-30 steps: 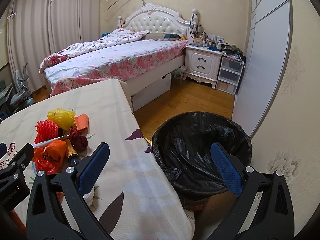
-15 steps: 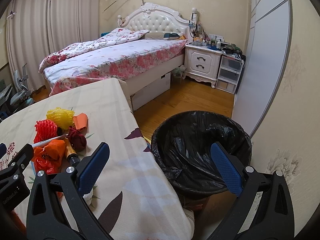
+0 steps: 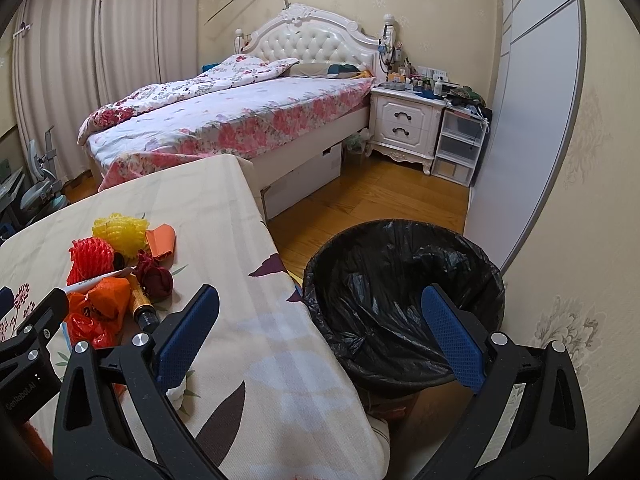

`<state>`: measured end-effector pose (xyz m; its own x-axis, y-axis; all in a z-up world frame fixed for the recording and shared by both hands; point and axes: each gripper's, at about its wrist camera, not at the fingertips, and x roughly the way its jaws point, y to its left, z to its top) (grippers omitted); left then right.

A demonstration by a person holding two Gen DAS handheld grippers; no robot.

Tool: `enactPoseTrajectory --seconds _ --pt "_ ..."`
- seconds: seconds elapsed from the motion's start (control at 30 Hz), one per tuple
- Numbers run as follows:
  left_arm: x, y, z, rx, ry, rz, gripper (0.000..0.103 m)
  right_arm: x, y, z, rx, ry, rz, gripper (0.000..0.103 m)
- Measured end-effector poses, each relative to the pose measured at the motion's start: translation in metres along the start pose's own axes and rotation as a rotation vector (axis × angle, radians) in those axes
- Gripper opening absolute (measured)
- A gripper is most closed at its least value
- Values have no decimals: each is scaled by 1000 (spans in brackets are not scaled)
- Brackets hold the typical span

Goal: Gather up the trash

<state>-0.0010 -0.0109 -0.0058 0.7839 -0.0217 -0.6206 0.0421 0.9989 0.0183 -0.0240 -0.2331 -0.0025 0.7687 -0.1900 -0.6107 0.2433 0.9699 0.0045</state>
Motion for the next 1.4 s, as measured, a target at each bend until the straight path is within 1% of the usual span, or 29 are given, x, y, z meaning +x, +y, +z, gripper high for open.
enactPoseTrajectory --seconds 0.67,0.87,0.97,1.03,1.1,1.2,1.3,1.37,1.4 --pt "3 1 -3 0 4 3 96 8 2 -9 3 15 -3 99" --pt "8 11 -14 0 28 10 96 5 3 -11 -3 24 10 99" --pt "6 21 -23 5 36 27 96 1 8 -14 -11 32 35 98" --pt "3 31 -27 7 43 38 96 -1 14 -17 -26 41 50 94" --pt "1 40 -31 6 52 48 96 -2 20 -20 -39 58 74 86" --pt "-3 52 -37 -3 63 60 96 -4 30 -23 -59 74 103 83" --pt "-6 59 -41 -12 76 64 91 -9 40 -27 -80 81 126 81" --pt "-8 62 -43 -10 86 63 77 -12 48 -29 -96 85 146 81" --pt "-9 64 -45 -11 94 60 76 -13 52 -30 -105 85 154 81"
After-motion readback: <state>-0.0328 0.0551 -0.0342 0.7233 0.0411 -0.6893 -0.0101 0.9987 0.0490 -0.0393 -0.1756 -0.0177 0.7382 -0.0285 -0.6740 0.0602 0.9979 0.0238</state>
